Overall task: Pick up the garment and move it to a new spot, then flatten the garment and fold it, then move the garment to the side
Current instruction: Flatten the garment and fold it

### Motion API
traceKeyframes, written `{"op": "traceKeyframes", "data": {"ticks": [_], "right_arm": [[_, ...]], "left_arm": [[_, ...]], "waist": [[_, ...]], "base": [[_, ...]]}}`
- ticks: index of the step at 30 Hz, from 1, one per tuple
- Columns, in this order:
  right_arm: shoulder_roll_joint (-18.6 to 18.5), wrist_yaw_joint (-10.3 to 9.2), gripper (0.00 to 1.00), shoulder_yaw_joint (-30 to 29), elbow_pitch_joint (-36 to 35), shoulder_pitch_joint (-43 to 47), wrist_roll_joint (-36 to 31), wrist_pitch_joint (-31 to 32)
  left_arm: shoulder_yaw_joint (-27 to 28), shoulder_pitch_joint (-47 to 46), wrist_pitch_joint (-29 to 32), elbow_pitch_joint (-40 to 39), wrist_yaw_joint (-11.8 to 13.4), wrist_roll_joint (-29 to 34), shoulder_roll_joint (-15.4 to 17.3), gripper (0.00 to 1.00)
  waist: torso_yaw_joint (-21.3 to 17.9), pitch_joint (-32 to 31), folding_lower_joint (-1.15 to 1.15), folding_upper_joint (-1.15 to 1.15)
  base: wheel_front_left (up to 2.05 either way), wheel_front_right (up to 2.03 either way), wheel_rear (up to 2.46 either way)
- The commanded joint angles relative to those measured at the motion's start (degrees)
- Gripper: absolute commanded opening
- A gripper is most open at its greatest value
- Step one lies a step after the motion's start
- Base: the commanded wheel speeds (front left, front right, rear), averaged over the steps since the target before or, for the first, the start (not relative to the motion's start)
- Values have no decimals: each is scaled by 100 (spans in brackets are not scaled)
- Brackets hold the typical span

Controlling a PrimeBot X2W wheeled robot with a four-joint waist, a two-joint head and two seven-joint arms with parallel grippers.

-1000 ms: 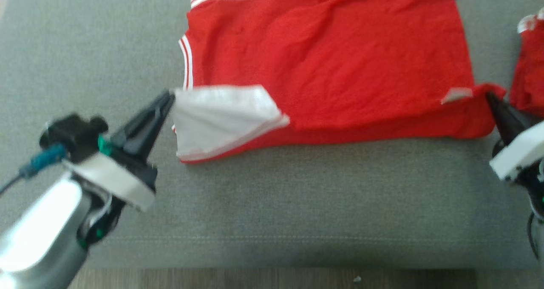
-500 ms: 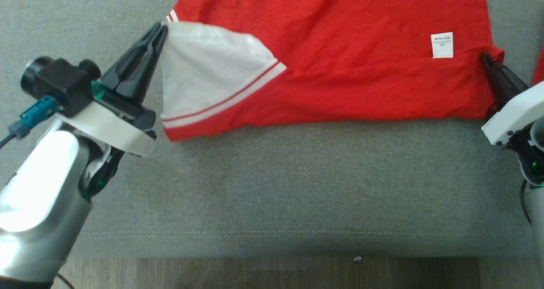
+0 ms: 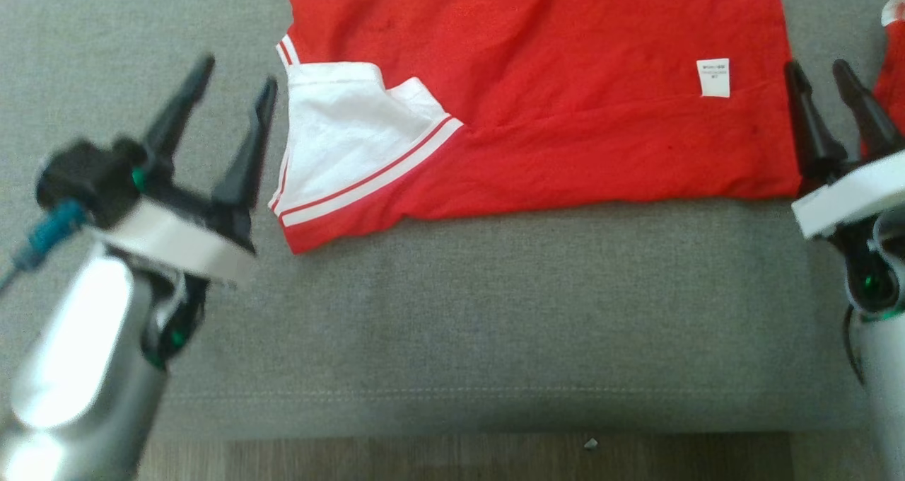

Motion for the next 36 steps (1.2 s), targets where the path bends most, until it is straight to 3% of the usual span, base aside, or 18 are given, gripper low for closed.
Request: {"op": "traceKeyframes", "data": {"ticks": [1, 5, 8, 14, 24, 25, 26, 27, 28, 36], "right_arm": [[-10, 35, 100, 42, -277, 275, 64, -140], [68, 35, 100, -50, -585, 685, 82, -354], [131, 35, 100, -117, -739, 883, 55, -384], [218, 35, 100, -158, -853, 1051, 2, -331], [244, 35, 100, -213, -784, 1050, -92, -17], [249, 35, 100, -236, -755, 1042, -108, 28], [254, 35, 100, -259, -722, 1032, -131, 81], [263, 35, 100, -283, -682, 1019, -150, 148], [274, 35, 100, -285, -647, 1001, -166, 222], [302, 35, 100, -454, -201, 843, -424, 820]], "left_arm": [[310, 182, -28, -193, 7, 70, 88, 100], [565, 971, -28, -288, 7, 2, -271, 100], [361, 1446, -28, -239, 7, -203, -424, 100], [-124, 1605, -27, 199, 7, -726, -274, 100], [-556, 984, -28, 917, 7, -1006, -176, 100], [-655, 939, -12, 978, 7, -1074, -161, 93], [-766, 892, 8, 1026, 7, -1123, -130, 47], [-850, 850, 16, 1076, 7, -1183, -102, 29], [-951, 816, 31, 1108, 7, -1244, -68, 0], [-1337, 621, 15, 1266, 7, -1516, 117, 0]], "waist": [[-3, -47, 0, 0], [-29, -144, 0, 0], [-63, -187, 0, 0], [-99, -235, 0, 0], [-118, -155, 0, 0], [-117, -143, 0, 0], [-115, -133, 0, 0], [-112, -123, 0, 0], [-110, -115, 0, 0], [10, -124, 0, 0]], "base": [[0, 0, 0], [0, 0, 0], [0, 0, 0], [0, 0, 0], [0, 0, 0], [0, 0, 0], [0, 0, 0], [0, 0, 0], [0, 0, 0], [0, 0, 0]]}}
